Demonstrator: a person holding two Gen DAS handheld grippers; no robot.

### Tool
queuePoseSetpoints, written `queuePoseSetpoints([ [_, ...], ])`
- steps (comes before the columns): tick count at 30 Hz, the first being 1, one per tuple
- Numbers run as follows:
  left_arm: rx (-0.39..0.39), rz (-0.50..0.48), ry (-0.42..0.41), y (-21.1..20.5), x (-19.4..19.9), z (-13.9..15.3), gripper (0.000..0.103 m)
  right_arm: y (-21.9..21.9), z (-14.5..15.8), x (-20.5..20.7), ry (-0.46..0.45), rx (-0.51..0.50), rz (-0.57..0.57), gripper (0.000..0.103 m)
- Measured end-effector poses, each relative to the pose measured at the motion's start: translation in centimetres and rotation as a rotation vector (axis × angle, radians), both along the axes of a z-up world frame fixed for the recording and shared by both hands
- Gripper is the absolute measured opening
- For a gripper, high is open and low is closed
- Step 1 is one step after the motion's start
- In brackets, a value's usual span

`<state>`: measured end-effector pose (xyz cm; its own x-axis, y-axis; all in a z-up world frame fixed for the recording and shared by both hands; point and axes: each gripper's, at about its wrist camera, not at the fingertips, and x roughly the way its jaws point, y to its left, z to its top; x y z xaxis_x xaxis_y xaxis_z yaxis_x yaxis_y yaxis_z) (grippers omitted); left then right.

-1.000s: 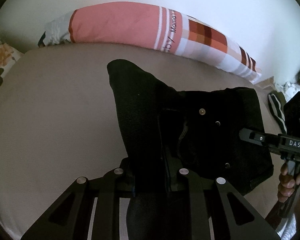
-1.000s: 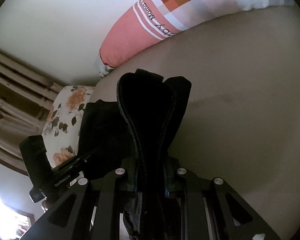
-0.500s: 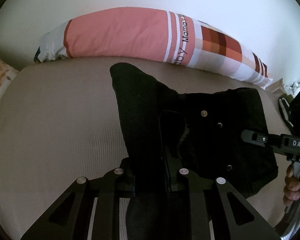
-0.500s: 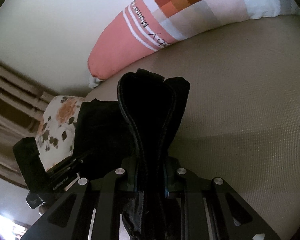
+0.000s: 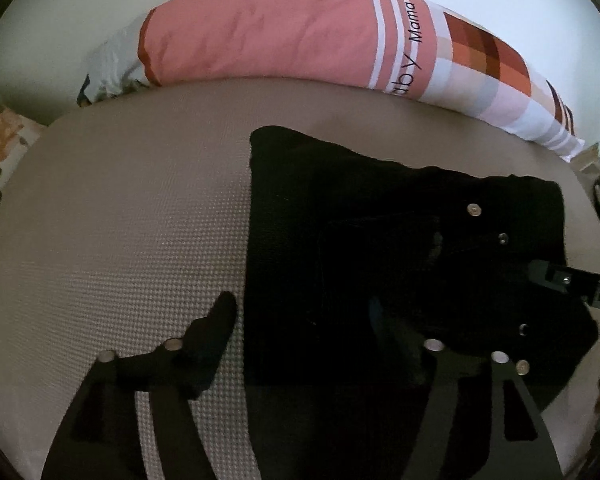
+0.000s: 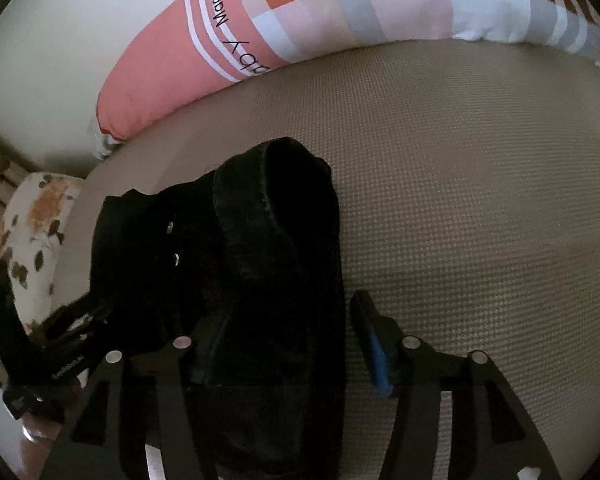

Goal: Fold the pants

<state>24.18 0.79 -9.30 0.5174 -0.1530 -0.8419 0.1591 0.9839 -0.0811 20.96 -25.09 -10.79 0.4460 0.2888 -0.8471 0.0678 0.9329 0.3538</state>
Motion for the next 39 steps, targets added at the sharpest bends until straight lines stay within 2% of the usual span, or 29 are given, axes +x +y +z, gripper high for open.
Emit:
queuePoseSetpoints([
  [5, 0.025, 0.03, 0.008, -0.1, 0.0, 0.8, 0.077, 0.2, 0.8, -0.3, 0.001, -0.002, -0.018, 0.056],
  [10, 0.105, 0.051, -0.051, -0.2, -2.3, 3.0, 0.076, 0.2, 4.5, -2.1, -0.092, -0.005, -0.027, 0.056],
  [13, 0.102, 0.07, -0.087, 0.2, -4.4, 4.8, 0.077, 0.4, 7.1, -4.2, -0.149, -0.019, -0.031, 0.057],
  [18, 0.078, 0.111, -0.145, 0.7, -8.6, 7.6, 0.077, 2.2, 9.8, -8.8, -0.232, -0.083, -0.017, 0.067],
  [23, 0.097, 0.152, -0.205, 0.6, -13.5, 9.2, 0.077, 4.3, 10.1, -13.2, -0.274, -0.172, 0.005, 0.078],
  [26, 0.083, 0.178, -0.214, 0.4, -16.0, 9.6, 0.083, 5.7, 9.9, -16.0, -0.291, -0.225, 0.019, 0.079],
  [29, 0.069, 0.214, -0.218, 0.6, -18.4, 9.6, 0.083, 6.7, 9.5, -18.3, -0.295, -0.261, 0.035, 0.081],
  [33, 0.057, 0.254, -0.216, 0.8, -21.0, 9.4, 0.083, 7.3, 9.0, -20.2, -0.31, -0.254, 0.037, 0.084],
  [39, 0.079, 0.28, -0.219, 0.8, -23.3, 8.7, 0.084, 7.8, 8.7, -20.9, -0.334, -0.228, 0.04, 0.084],
])
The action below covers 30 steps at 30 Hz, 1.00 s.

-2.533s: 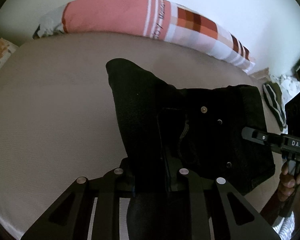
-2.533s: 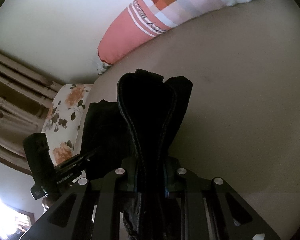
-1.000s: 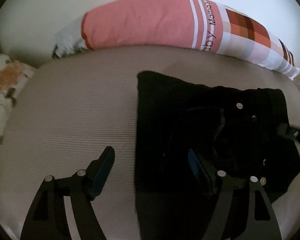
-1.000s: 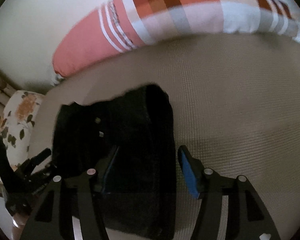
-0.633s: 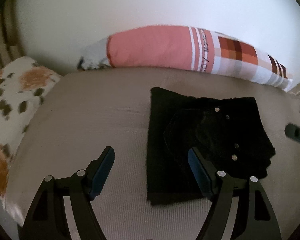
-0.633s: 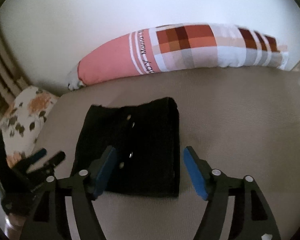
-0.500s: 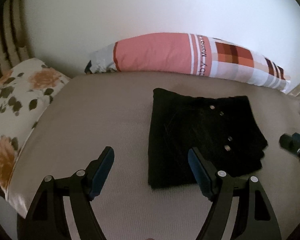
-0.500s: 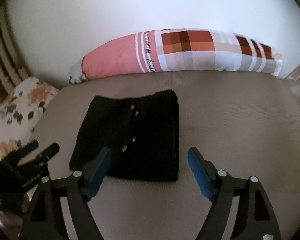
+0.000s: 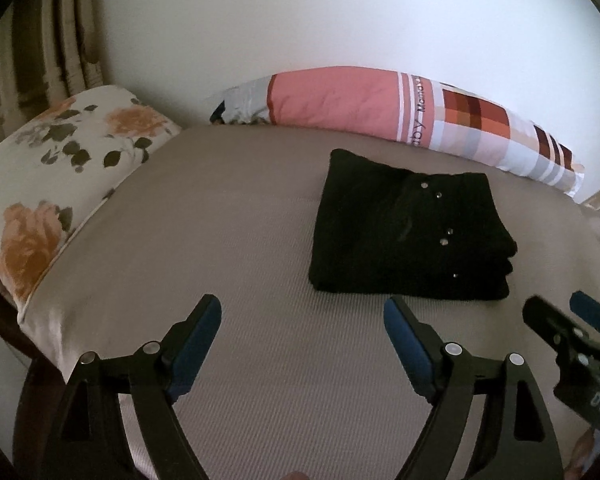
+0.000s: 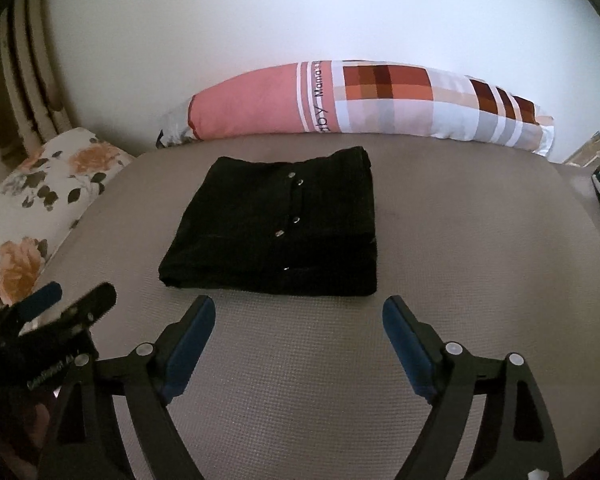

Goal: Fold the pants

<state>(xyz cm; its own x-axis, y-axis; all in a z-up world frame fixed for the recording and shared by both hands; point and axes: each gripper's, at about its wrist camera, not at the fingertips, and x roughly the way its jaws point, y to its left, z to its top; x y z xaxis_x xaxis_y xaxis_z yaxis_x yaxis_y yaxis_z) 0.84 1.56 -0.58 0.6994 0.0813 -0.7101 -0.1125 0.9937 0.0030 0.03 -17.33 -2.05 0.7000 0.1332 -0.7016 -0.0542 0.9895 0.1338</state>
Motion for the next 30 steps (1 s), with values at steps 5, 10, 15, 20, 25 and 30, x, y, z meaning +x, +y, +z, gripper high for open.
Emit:
queuePoseSetpoints([
  [5, 0.027, 0.003, 0.001, -0.1, -0.7, -0.5, 0.084, 0.4, -0.3, -0.5, -0.024, -0.018, -0.003, 0.086],
  [10, 0.019, 0.014, 0.014, 0.4, -0.6, -1.1, 0.085, 0.4, -0.7, -0.8, -0.032, -0.024, 0.005, 0.086],
  [15, 0.035, 0.021, 0.021, 0.5, -0.6, -1.4, 0.085, 0.3, -1.0, -0.9, -0.03, -0.019, 0.0, 0.088],
  [20, 0.051, 0.003, 0.023, 0.3, -0.5, -1.4, 0.085, 0.4, -1.4, -0.7, -0.012, -0.017, -0.006, 0.089],
  [25, 0.068, -0.009, 0.027, -0.1, -0.5, -1.6, 0.085, 0.6, -1.5, -0.7, -0.018, -0.044, -0.009, 0.089],
  [30, 0.067, -0.013, 0.025, -0.3, -0.5, -1.6, 0.085, 0.6, -1.6, -0.5, -0.015, -0.07, -0.012, 0.09],
])
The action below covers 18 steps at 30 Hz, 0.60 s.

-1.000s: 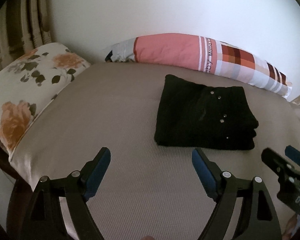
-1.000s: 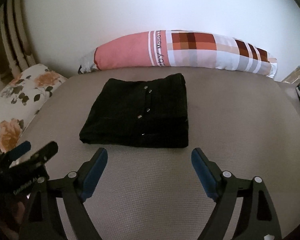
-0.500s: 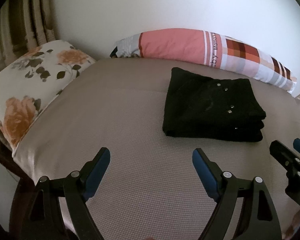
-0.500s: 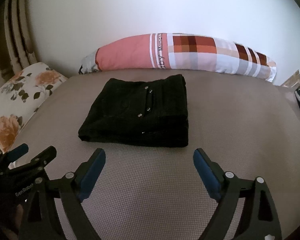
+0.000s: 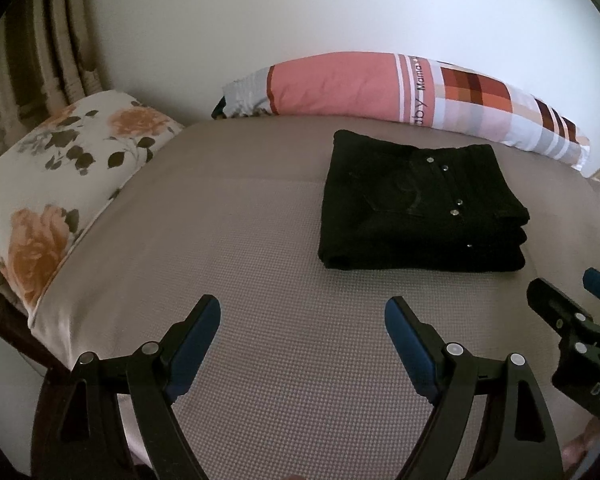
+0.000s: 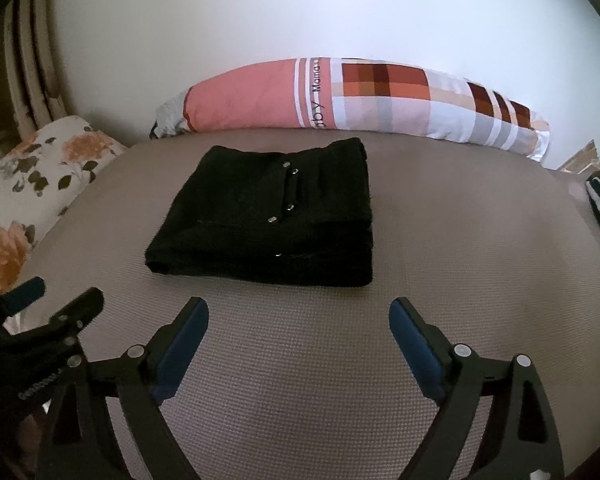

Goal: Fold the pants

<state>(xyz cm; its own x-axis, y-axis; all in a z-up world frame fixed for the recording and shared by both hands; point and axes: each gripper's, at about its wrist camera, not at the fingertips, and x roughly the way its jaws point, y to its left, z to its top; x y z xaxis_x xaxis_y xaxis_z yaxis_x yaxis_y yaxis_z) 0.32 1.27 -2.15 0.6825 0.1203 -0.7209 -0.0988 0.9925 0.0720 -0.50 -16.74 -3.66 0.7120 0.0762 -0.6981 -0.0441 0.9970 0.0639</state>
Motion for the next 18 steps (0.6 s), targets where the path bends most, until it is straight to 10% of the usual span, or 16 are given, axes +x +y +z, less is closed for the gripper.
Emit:
queuePoseSetpoints([
  [18, 0.023, -0.016, -0.017, -0.85, -0.45, 0.26, 0.085, -0.01, -0.56, 0.23, 0.037, -0.024, 0.005, 0.09],
])
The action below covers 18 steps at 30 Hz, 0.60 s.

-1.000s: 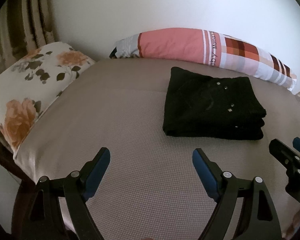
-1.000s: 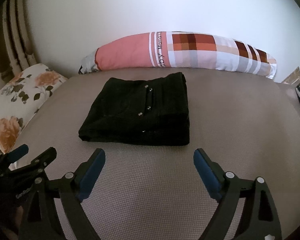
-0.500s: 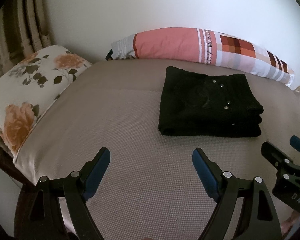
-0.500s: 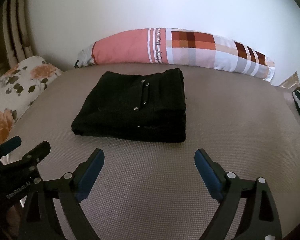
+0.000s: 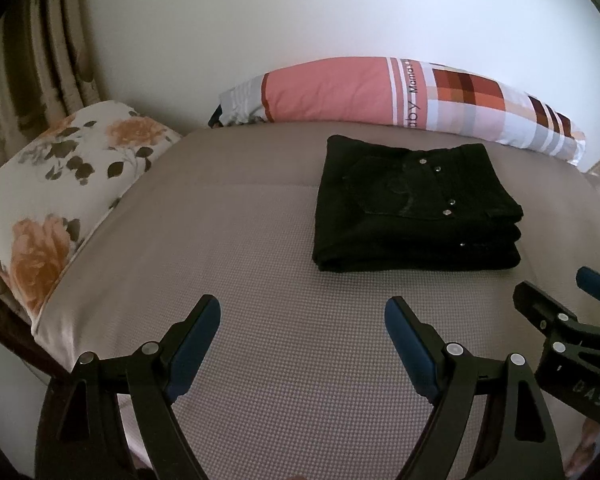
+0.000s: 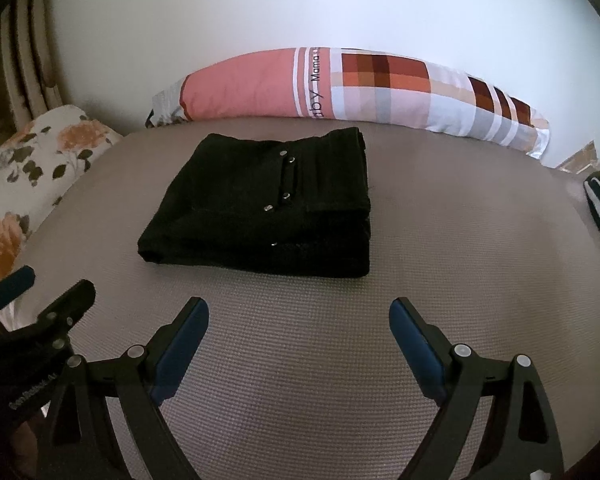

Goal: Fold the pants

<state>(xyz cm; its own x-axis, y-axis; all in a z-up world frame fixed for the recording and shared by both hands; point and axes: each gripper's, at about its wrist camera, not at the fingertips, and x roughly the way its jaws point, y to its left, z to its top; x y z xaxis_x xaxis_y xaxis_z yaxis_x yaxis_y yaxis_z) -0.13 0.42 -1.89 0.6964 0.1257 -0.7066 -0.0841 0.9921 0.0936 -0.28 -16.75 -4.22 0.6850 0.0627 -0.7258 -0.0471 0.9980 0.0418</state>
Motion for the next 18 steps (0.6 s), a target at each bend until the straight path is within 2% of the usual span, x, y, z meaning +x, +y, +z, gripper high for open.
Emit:
queuePoseSetpoints([
  [18, 0.015, -0.016, -0.004, -0.47, -0.16, -0.32, 0.085, 0.18, -0.18, 0.02, 0.013, 0.002, 0.014, 0.09],
])
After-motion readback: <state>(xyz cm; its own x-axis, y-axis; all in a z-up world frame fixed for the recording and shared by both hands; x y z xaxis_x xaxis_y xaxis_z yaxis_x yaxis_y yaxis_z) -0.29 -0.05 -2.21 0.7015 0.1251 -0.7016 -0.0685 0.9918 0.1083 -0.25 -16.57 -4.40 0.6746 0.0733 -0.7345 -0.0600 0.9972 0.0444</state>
